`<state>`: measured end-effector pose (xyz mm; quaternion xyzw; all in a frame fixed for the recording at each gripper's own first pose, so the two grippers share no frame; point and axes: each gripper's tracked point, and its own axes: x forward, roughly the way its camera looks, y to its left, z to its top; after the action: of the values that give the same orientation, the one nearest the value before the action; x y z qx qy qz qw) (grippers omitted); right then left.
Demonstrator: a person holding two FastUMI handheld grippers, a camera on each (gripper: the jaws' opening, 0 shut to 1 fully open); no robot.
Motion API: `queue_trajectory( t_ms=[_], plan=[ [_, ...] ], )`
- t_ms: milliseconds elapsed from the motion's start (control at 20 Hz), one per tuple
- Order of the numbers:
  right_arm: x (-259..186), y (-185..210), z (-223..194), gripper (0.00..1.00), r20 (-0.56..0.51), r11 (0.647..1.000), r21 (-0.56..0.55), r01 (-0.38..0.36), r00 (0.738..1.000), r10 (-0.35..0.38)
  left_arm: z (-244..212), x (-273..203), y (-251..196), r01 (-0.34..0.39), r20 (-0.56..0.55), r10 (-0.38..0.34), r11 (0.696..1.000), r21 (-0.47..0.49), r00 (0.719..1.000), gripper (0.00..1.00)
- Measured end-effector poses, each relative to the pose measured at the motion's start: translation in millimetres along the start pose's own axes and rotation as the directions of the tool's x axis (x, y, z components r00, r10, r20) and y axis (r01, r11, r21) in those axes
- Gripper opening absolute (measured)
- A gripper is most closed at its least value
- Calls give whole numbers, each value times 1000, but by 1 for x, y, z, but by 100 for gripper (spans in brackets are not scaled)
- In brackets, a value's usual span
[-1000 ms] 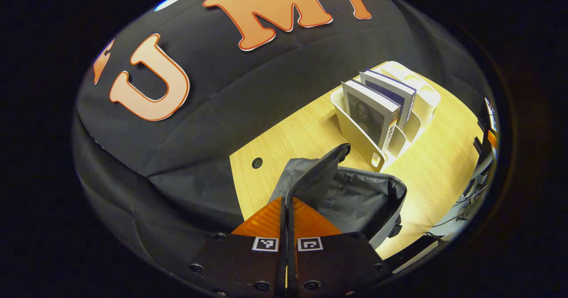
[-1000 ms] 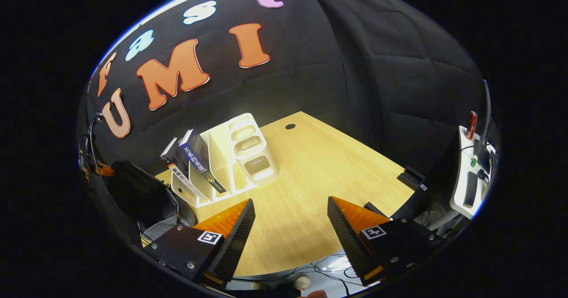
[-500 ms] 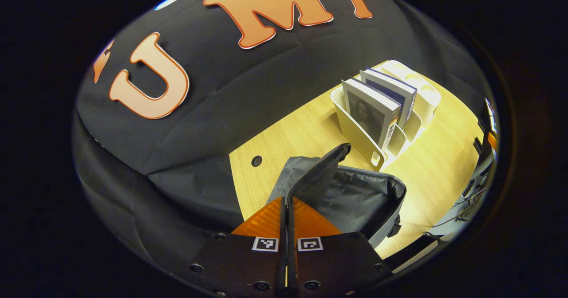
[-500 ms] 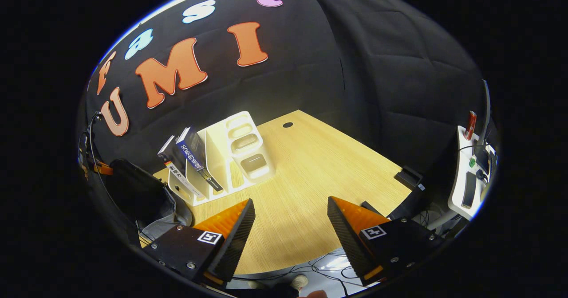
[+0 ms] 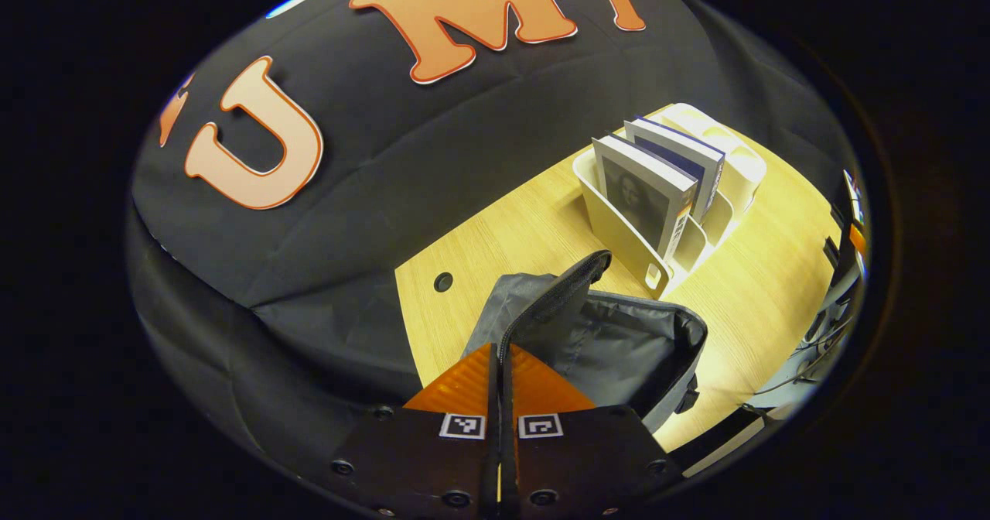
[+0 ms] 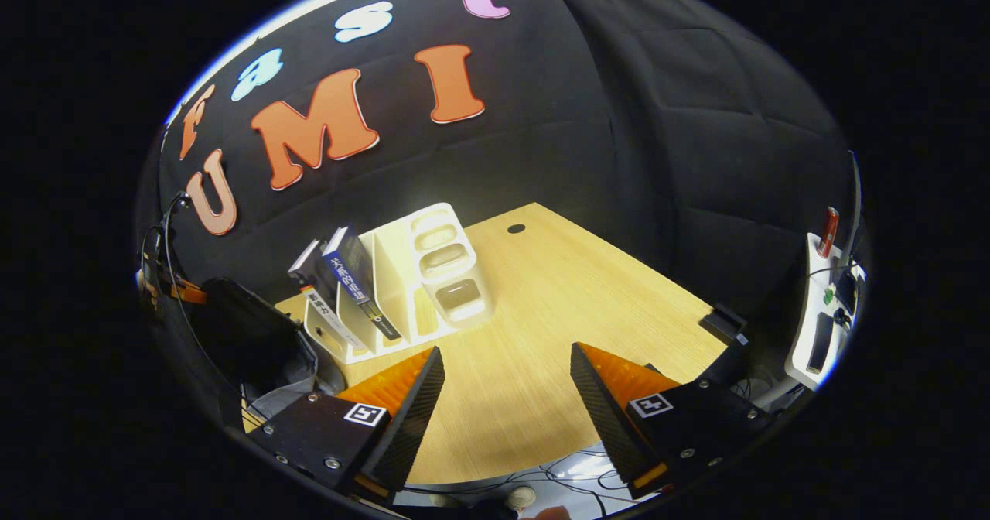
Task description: Open the schoolbag, grab two books from the bookshelf and put them into the schoolbag.
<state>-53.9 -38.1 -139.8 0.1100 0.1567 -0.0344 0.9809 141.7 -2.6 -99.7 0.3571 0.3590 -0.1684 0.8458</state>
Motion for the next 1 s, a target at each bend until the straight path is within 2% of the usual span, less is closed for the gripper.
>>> queue_trajectory(
  t_ms=[200, 350, 500, 800, 900, 1000],
  plan=[
    [3, 33, 16, 98, 16, 998, -24, -56, 998, 56, -1, 4, -1, 20, 12, -20, 1000, -4, 1000, 2],
    [14, 90, 40, 98, 0, 988, 21, -154, 988, 154, -2, 14, -7, 71, 22, -70, 997, -6, 997, 2],
    [21, 153, 64, 98, -28, 970, -13, -242, 970, 242, 1, 24, -11, 120, 42, -120, 993, 14, 992, 2],
    [32, 268, 122, 98, 1, 941, -62, -333, 943, 333, 10, 34, -17, 230, 107, -239, 969, 88, 965, 2],
    [50, 297, 129, 97, -31, 938, -73, -339, 941, 337, 9, 39, -10, 248, 128, -257, 965, 82, 958, 2],
    [76, 319, 126, 97, -121, 946, -104, -307, 948, 295, 5, 48, -3, 263, 134, -269, 963, 61, 954, 2]
  ],
)
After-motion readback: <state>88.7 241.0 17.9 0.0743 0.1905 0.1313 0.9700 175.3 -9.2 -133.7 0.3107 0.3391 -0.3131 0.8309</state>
